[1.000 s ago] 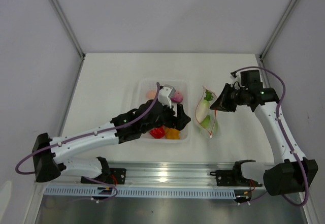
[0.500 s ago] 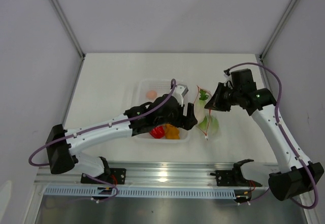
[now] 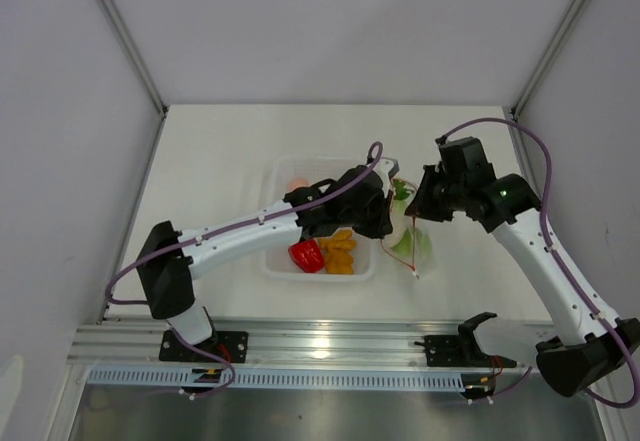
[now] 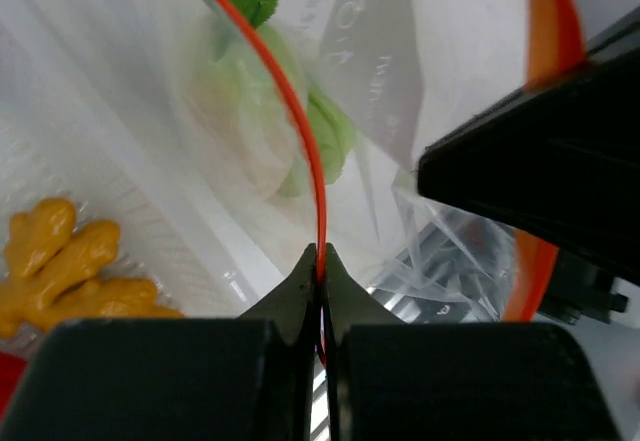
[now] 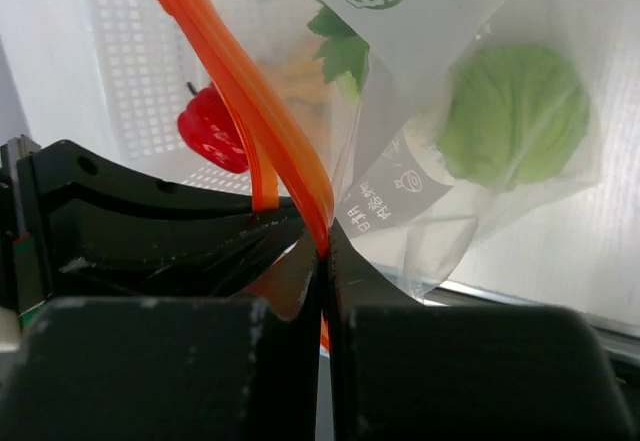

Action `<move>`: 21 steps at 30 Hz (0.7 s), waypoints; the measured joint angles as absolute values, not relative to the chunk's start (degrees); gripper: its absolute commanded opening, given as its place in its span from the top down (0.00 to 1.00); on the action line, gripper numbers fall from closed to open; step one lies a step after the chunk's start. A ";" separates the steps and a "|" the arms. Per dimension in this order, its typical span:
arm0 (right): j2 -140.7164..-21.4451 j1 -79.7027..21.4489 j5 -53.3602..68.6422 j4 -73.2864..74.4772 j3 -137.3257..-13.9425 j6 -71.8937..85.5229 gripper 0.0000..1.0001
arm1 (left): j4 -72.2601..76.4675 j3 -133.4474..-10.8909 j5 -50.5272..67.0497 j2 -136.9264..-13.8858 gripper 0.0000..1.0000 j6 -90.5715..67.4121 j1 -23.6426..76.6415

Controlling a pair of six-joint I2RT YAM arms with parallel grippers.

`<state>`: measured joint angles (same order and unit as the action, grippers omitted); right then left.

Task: Place the food in the zip-top bag and seal the zipper
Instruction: Adjust the zipper food storage bag at the center of the board.

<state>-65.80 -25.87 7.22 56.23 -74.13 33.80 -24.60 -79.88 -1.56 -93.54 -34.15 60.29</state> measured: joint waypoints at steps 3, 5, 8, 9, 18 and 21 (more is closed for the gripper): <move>-66.67 -27.09 2.96 60.16 -78.52 33.61 1.00 | -24.80 -83.26 2.72 -94.63 0.99 -33.21 60.23; -66.65 -29.71 -0.49 62.50 -84.07 33.63 1.00 | -23.35 -83.81 5.48 -92.38 1.00 -32.86 60.29; -63.66 -32.25 -2.72 61.98 -89.19 33.78 1.00 | -21.02 -83.79 8.08 -86.96 0.99 -32.88 60.34; -61.36 -32.14 -3.07 60.88 -88.55 33.87 1.00 | -20.43 -83.94 8.71 -85.19 1.00 -32.91 60.18; -63.75 -26.11 1.37 56.38 -65.08 34.30 1.00 | -18.52 -79.85 13.80 -95.22 1.00 -33.12 56.73; -64.47 -26.06 1.02 60.31 -68.23 34.26 1.00 | -22.85 -76.60 15.25 -95.61 0.99 -33.04 56.53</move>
<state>-64.47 -26.06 1.02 60.31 -68.23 34.26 -22.85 -76.60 15.25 -95.61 -33.04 56.53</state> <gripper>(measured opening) 0.002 0.005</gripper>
